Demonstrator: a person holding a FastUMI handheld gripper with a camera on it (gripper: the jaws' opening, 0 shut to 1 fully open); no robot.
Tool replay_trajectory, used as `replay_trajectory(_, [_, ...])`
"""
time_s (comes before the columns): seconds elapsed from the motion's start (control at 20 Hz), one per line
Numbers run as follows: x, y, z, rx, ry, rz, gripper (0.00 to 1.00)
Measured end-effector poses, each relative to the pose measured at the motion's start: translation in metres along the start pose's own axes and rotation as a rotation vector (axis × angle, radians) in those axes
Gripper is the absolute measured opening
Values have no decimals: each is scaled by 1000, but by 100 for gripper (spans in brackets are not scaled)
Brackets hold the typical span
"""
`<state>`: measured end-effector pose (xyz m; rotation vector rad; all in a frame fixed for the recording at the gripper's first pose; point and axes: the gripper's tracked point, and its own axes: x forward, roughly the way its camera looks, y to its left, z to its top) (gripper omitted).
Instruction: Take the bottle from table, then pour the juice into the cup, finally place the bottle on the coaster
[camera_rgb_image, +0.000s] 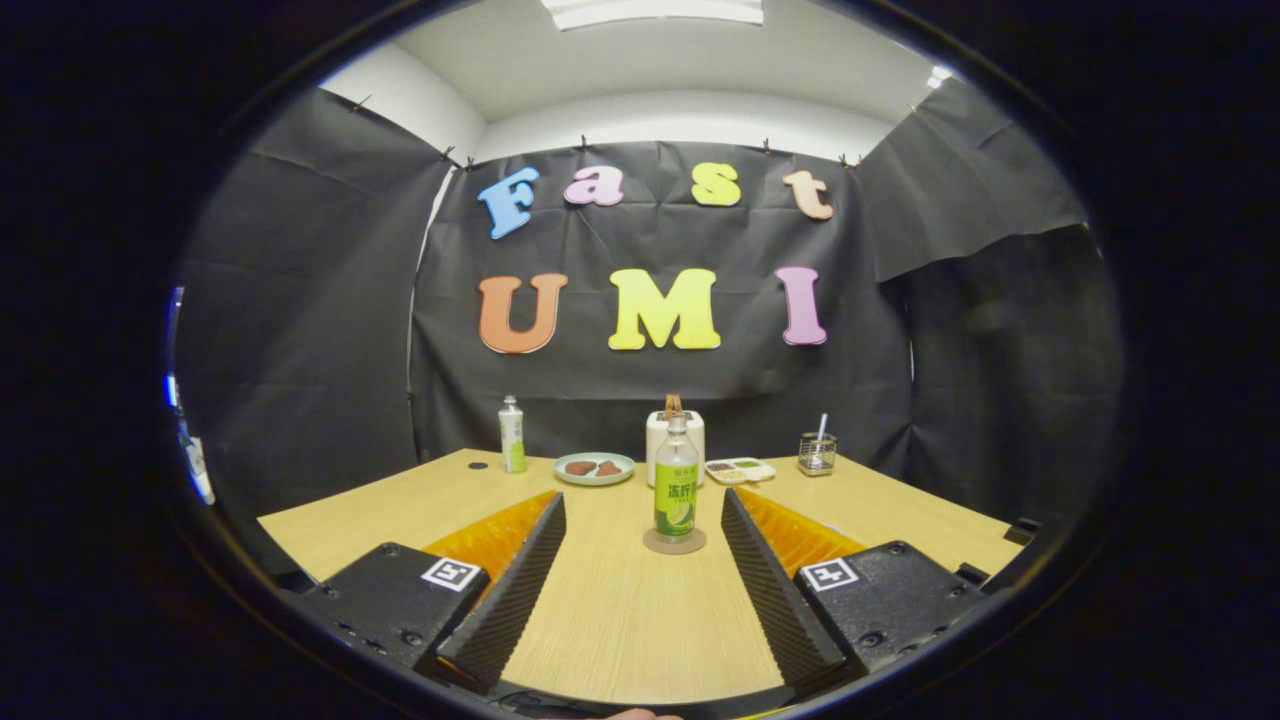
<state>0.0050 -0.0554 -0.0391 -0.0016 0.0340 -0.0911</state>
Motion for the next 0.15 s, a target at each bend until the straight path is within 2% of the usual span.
replay_trajectory(0.15, [-1,-1,2,3,-7,-1,100])
